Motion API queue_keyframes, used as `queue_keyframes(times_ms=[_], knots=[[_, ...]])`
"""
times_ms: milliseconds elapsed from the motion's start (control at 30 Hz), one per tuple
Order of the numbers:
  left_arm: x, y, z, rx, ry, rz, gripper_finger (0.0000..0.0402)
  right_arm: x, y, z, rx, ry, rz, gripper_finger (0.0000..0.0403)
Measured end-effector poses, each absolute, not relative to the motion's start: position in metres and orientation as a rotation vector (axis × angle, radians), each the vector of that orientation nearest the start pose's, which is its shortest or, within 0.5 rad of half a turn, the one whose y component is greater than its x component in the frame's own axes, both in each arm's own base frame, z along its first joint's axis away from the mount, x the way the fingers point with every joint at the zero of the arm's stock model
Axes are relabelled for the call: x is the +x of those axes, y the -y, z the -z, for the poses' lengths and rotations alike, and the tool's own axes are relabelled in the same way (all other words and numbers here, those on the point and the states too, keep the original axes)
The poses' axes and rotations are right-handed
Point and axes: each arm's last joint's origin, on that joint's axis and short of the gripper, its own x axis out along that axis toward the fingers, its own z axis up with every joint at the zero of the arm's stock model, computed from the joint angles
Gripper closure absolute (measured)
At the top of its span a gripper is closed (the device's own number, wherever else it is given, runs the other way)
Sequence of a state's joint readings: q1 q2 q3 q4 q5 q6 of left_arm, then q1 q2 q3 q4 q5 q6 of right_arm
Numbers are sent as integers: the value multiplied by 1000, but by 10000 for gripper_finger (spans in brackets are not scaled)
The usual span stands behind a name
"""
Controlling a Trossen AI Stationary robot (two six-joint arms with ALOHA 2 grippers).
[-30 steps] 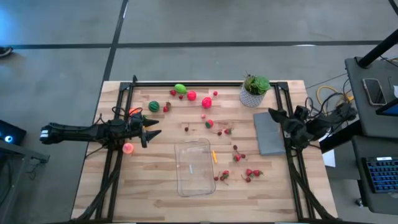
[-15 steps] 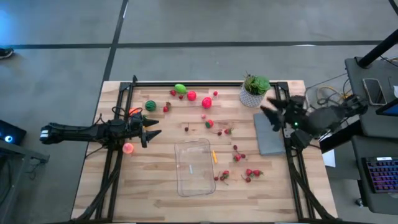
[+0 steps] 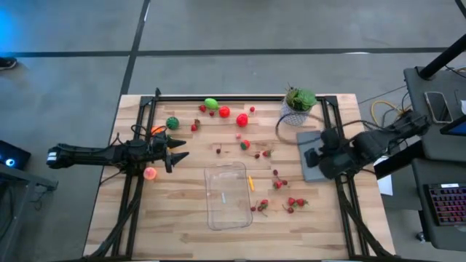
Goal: Pick and placing Produce into tupperware
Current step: Put the red cherry into the transparent bin
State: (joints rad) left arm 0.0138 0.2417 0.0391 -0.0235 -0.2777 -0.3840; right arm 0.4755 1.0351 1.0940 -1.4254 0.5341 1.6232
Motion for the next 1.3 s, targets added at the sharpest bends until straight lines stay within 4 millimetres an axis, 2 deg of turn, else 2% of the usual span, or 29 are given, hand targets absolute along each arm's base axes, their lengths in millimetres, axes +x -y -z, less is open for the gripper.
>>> queue_keyframes(times_ms=[233, 367, 567, 733, 933, 1100, 1300], knots=[[109, -9, -155, -350, -166, -329, 127, 174, -70, -312, 423, -961, 816, 76], [109, -9, -155, -350, -166, -329, 127, 199, -83, -305, 183, -1084, 717, 76], [109, -9, -155, -350, -166, -330, 127, 226, -96, -281, 68, -1230, 698, 78], [109, -9, -155, -350, -166, -330, 127, 241, -80, -251, 337, -1417, 644, 89], [109, -9, -155, -350, -166, -329, 127, 258, -39, -235, 699, -1305, 733, 105], [109, -9, -155, -351, -166, -329, 127, 264, -16, -218, 809, -1291, 725, 100], [109, -9, -155, -351, -166, -329, 127, 273, -15, -196, 851, -1307, 680, 105]])
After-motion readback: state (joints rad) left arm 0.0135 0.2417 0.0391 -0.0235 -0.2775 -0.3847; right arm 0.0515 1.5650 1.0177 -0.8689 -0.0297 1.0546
